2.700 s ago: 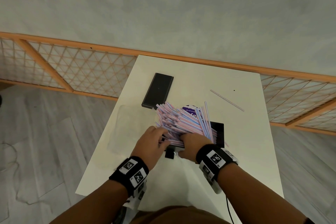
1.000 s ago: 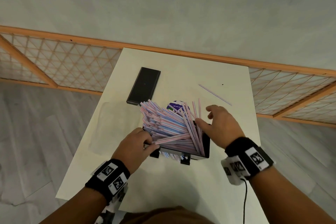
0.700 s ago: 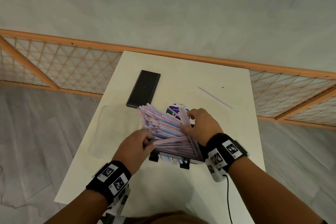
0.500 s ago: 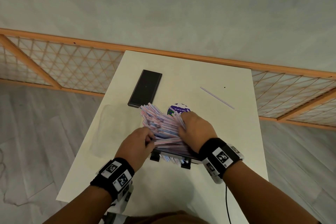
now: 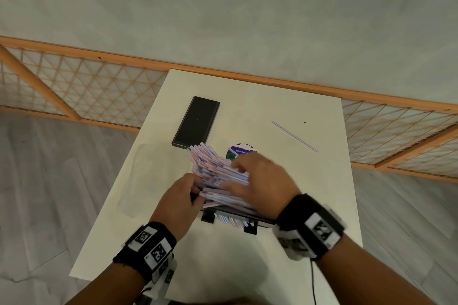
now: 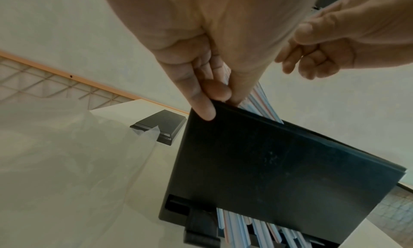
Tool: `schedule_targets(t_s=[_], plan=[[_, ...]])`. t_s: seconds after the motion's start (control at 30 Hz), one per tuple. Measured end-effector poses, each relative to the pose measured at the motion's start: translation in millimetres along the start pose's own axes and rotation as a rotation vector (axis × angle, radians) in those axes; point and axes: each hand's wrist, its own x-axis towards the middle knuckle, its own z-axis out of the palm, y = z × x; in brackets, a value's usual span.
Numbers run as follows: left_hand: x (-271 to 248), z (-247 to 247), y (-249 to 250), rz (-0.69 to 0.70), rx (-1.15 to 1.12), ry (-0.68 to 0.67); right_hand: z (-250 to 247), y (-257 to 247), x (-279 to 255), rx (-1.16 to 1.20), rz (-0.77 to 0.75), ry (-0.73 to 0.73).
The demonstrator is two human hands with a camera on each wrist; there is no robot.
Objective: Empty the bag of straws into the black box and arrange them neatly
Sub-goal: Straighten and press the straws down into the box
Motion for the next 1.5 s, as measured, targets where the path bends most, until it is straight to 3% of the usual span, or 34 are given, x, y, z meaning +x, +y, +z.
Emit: schedule_targets(t_s=[0.17,0.33,0.47,0.63,0.8,1.07,1.27,1.5], plan=[[-4,4,-6,0.043,0.088,-0.024,-57,106,51,-0.028,0.194,0.163],[-22,7,-25,0.098,0.168,-0.001,-41,223,114,-0.293,0.531,-0.210],[-33,6,-31,0.098,0.199,-0.019,-8,263,127,-0.294,0.647,-0.310],[-33,2,-32,0.076,0.195,-0.051,36,265,126,-0.224,0.634,-0.295],[-33,3,-34,0.090,0.202,-0.029,68,236,101,-0.259,0.487,-0.208],[-34,2,-32,0.140,0.186,-0.031,97,192,74,-0.470,0.163,-0.396],[-34,3,-39,0.157,0.214,-0.025,110,182,58,-0.510,0.072,-0.409],[-39,3,-47,0.166,0.200,-0.021,126,179,52,-0.443,0.135,-0.531]])
